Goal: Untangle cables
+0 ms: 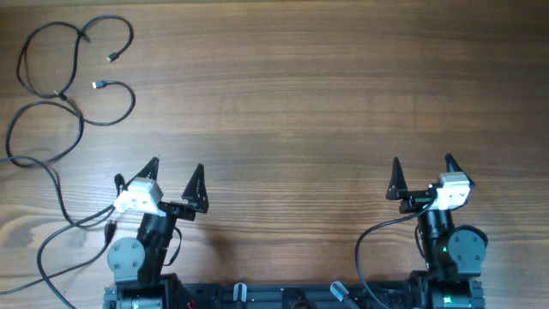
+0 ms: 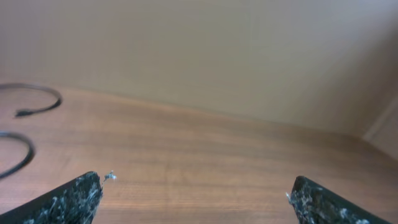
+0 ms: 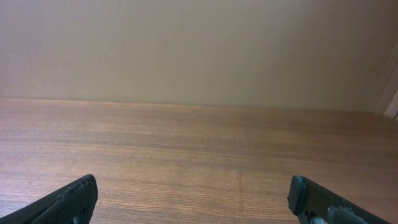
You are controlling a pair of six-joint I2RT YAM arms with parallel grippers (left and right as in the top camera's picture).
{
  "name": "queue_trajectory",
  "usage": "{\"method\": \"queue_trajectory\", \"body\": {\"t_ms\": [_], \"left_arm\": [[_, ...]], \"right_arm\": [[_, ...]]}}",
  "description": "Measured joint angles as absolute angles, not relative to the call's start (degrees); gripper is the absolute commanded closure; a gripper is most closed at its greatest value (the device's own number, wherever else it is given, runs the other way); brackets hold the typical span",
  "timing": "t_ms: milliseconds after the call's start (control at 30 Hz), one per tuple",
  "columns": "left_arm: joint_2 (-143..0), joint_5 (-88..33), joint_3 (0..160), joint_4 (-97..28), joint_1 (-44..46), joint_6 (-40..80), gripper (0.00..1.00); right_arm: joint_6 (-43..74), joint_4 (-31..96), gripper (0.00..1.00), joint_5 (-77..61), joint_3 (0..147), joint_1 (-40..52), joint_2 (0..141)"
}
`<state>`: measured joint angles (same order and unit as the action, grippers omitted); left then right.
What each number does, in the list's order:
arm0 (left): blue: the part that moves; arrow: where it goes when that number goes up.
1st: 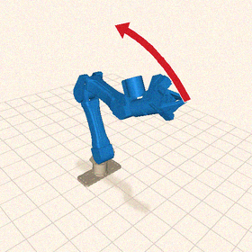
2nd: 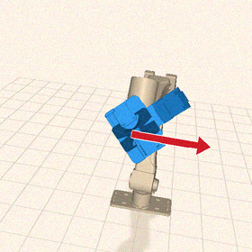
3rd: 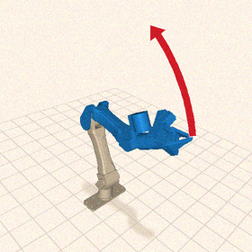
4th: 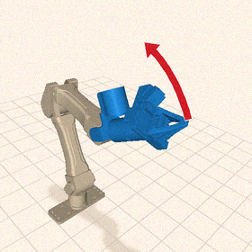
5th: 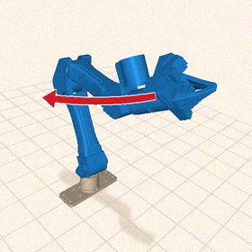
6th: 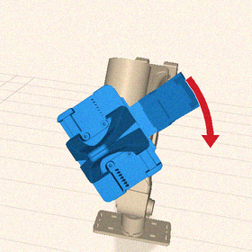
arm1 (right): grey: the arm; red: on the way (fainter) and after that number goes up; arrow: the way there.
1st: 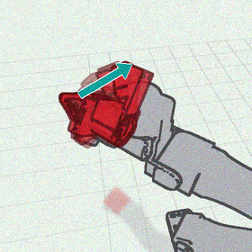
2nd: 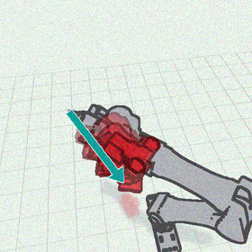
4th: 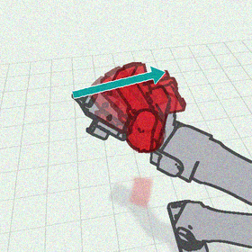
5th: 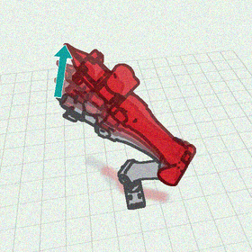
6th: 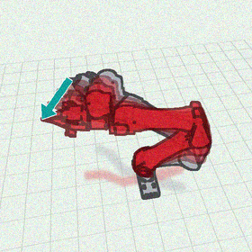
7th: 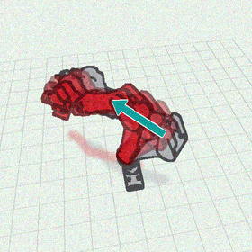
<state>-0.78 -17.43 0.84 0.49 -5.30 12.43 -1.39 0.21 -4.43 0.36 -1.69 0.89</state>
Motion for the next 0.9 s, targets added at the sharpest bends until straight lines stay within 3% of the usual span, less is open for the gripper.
{"method": "queue_trajectory", "body": {"t_ms": [900], "left_arm": [[-0.8,1.0,0.7,-4.4,-4.1,-0.2,0.0]], "right_arm": [[-1.4,0.2,0.0,-4.4,0.4,-1.7,0.9]]}}
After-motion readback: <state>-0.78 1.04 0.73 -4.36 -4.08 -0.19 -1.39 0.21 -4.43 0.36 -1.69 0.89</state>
